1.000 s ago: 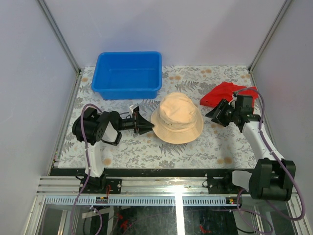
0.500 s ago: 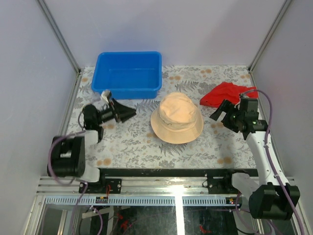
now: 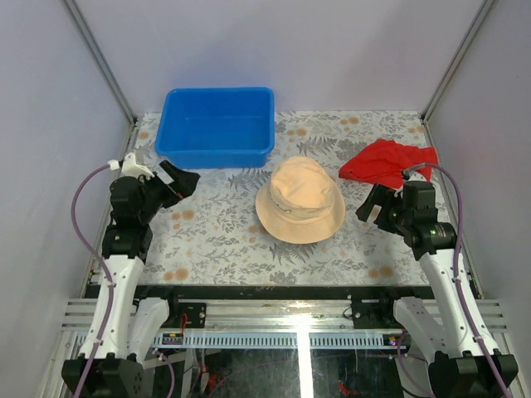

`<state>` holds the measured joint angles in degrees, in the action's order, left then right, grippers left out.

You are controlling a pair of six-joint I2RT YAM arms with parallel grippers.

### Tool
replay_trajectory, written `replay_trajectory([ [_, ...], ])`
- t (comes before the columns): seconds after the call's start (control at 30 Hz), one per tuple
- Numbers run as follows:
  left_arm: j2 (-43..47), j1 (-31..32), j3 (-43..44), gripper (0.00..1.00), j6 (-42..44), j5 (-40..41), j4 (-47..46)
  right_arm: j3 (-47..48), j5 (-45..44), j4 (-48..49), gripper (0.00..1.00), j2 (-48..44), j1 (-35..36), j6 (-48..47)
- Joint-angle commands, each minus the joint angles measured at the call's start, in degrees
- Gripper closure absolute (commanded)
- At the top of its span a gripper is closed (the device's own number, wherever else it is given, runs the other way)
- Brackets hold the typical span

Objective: Stack the hats

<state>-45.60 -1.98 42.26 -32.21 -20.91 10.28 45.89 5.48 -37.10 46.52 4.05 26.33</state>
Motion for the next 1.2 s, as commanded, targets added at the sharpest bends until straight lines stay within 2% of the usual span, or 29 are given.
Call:
replay_trajectory([
  [0.0,5.6,0.0,-0.5,0.00,8.5,25.5,10.8,-3.3,4.0,3.4,0.01,-2.1,0.7,1.4],
  [0.07,7.4,0.0,-6.0,0.00,17.8,25.1,4.9,-4.3,5.2,4.6,0.01,-2.7,0.7,2.4],
  [0.13,9.0,0.0,-12.3,0.00,33.3,16.6,2.0,-5.0,6.2,5.7,0.01,-3.1,0.8,3.1],
  [0.2,10.1,0.0,-16.5,0.00,36.1,15.8,1.3,-5.2,6.1,5.9,0.01,-3.6,0.7,3.4],
  [0.3,13.6,0.0,-20.8,0.00,36.1,13.4,-3.6,-6.1,6.0,6.9,0.01,-4.2,0.6,4.1],
  [0.43,16.0,-0.1,-28.6,0.00,30.3,14.6,-15.7,-6.5,5.3,6.7,0.01,-4.3,0.7,4.1],
  [0.57,19.3,-0.1,-35.8,0.00,30.1,14.2,-19.8,-5.0,1.1,5.3,0.01,-3.7,0.7,3.0],
  [0.67,24.0,-0.1,-41.6,0.00,28.5,17.7,-23.0,-5.0,-0.1,7.1,0.01,-3.9,0.7,-3.3],
  [0.8,35.7,0.0,-47.7,0.00,27.3,21.7,-22.2,-10.8,-9.4,11.4,0.01,-8.9,0.7,-2.9],
  [0.93,46.0,0.0,-49.0,0.00,24.7,27.9,-15.9,-16.7,-16.8,16.5,0.01,-15.8,0.7,-7.1],
  [1.03,41.9,0.0,-48.6,0.00,24.0,29.6,-18.1,-27.1,-9.7,29.1,0.01,-24.6,0.7,-19.4],
  [1.17,36.1,0.0,-48.0,0.00,23.5,30.7,-21.8,-35.0,-9.3,39.8,0.01,-31.4,0.7,-23.5],
])
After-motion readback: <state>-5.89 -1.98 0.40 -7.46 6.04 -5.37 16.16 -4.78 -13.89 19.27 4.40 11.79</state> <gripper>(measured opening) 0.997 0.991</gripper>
